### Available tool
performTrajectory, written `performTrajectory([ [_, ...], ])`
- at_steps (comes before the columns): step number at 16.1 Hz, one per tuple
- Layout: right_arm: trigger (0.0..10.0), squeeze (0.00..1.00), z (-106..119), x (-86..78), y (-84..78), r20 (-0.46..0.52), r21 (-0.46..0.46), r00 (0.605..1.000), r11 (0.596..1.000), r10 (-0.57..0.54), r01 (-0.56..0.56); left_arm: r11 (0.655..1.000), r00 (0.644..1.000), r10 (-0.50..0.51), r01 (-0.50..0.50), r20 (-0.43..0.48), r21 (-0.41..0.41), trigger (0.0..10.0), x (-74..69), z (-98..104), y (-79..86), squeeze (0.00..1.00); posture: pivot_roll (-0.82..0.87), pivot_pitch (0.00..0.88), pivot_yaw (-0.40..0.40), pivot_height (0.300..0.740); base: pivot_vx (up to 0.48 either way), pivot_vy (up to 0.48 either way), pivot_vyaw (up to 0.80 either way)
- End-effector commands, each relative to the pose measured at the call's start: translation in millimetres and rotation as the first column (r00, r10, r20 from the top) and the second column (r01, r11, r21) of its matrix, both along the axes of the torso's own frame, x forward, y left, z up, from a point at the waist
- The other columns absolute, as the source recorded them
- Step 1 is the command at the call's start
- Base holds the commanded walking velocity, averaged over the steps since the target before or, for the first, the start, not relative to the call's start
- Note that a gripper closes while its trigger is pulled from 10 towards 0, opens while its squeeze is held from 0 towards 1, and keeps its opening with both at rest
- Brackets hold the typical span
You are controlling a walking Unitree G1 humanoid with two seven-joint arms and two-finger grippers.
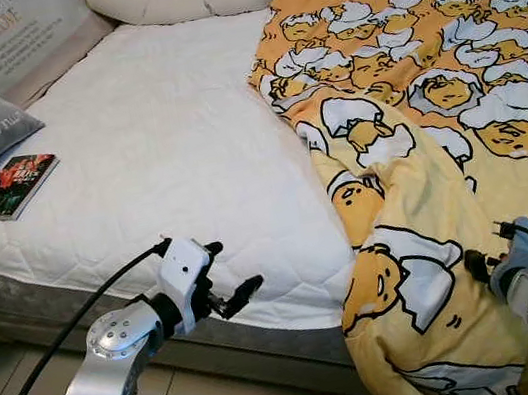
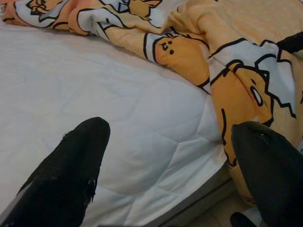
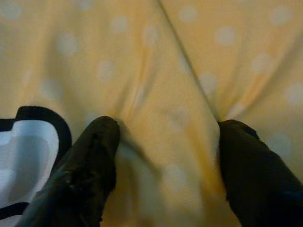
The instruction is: Clean up the room
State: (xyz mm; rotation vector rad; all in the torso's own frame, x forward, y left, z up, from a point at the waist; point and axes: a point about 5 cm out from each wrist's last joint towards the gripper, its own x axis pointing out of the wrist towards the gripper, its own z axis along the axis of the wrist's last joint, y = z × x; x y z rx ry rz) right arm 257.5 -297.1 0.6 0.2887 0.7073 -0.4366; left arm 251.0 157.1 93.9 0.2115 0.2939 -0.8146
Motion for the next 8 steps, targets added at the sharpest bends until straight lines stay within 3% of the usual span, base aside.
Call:
performTrajectory([
  [1, 0.0, 0.0, 0.3, 3.9, 4.1, 0.016, 0.024, 1.0, 1.0, 0.008, -0.009, 1.0, 1.0, -0.013, 0.013, -0.001, 0.006, 10.0, -1.5, 2.3, 0.0, 0.0, 0.12, 0.0, 0.071, 0.74, 0.0, 0.0, 0.0],
  [8, 0.0, 0.0, -5.8, -1.3, 4.7, 0.0, 0.029, 1.0, 0.999, 0.02, -0.02, 0.999, 0.999, -0.045, 0.045, -0.028, 0.012, 10.0, -5.2, 1.1, 0.3, 0.0, 0.12, 0.0, 0.076, 0.74, 0.0, 0.0, 0.0],
])
